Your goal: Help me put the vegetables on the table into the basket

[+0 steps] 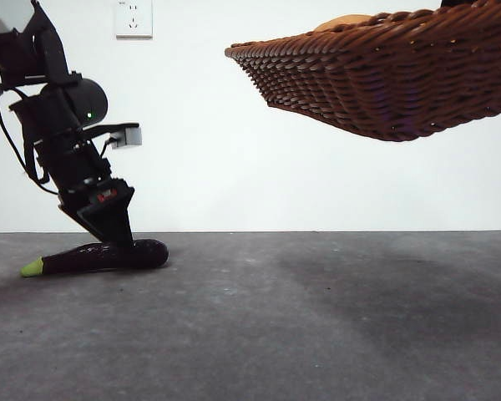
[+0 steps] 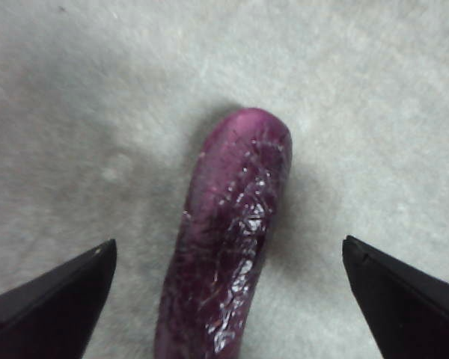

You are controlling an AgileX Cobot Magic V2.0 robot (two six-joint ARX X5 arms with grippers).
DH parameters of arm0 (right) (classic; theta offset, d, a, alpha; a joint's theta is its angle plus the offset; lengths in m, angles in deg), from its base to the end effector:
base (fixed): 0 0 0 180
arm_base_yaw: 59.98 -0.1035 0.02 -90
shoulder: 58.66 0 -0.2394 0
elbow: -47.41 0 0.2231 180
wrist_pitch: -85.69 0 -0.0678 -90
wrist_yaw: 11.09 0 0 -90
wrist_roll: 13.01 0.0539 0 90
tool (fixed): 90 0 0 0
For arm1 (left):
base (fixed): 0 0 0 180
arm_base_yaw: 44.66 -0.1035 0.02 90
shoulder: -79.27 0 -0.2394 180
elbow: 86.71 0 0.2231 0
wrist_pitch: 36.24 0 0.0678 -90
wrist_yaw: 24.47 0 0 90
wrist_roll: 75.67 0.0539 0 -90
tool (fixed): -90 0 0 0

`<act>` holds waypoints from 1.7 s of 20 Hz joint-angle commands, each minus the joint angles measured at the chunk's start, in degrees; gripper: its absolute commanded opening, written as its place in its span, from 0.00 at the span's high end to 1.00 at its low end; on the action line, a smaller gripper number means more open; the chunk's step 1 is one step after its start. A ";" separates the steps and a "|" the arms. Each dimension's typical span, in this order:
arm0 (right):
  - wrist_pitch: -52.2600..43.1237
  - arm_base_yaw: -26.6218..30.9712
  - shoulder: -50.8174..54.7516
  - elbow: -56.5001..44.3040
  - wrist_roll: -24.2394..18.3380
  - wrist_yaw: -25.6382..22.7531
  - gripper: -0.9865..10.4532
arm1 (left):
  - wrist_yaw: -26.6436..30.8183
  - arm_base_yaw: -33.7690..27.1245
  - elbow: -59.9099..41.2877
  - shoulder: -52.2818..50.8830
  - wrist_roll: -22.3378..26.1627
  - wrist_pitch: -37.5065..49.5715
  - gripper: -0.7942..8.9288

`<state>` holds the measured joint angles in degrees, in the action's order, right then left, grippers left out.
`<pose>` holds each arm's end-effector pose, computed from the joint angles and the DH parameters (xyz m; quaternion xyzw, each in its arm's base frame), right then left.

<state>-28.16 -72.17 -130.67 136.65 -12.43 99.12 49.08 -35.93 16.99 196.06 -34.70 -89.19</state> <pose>0.2277 0.0682 0.3080 0.0334 0.4143 0.2519 0.8740 0.3869 -0.0748 0.1575 0.2520 0.4454 -0.3615 0.7794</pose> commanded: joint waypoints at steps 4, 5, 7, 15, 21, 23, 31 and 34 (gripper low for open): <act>-0.74 0.00 0.42 0.35 -0.04 0.79 0.92 | -0.48 0.09 0.00 3.91 -0.79 0.98 0.56; -0.76 0.00 0.42 0.35 -0.11 0.79 0.92 | -0.48 0.09 0.00 3.96 -1.38 1.40 0.68; -0.76 0.00 0.42 0.35 -0.26 0.76 0.92 | -0.46 0.07 0.00 3.96 -3.48 2.29 0.94; -0.90 -0.02 -0.46 0.33 0.50 0.46 0.92 | -1.51 -1.36 0.09 -2.67 -8.15 -2.14 0.92; -1.60 -0.33 -7.32 0.33 0.66 1.46 0.92 | -13.57 -2.43 0.09 -22.43 -2.99 -11.43 0.92; -1.60 -1.22 -9.53 0.33 0.55 3.15 0.92 | -13.44 0.44 0.09 -29.51 -0.48 -13.29 0.92; -2.25 -11.08 -16.76 0.33 0.28 9.44 0.92 | 4.70 27.52 0.07 -37.73 11.98 -22.27 0.93; -2.27 -13.90 -16.98 0.33 0.17 9.73 0.92 | 7.37 31.93 0.07 -34.91 13.55 -23.10 0.93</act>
<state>-29.91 -86.15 -147.52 136.65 -12.61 107.88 56.27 -3.99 17.10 160.98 -22.22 -112.23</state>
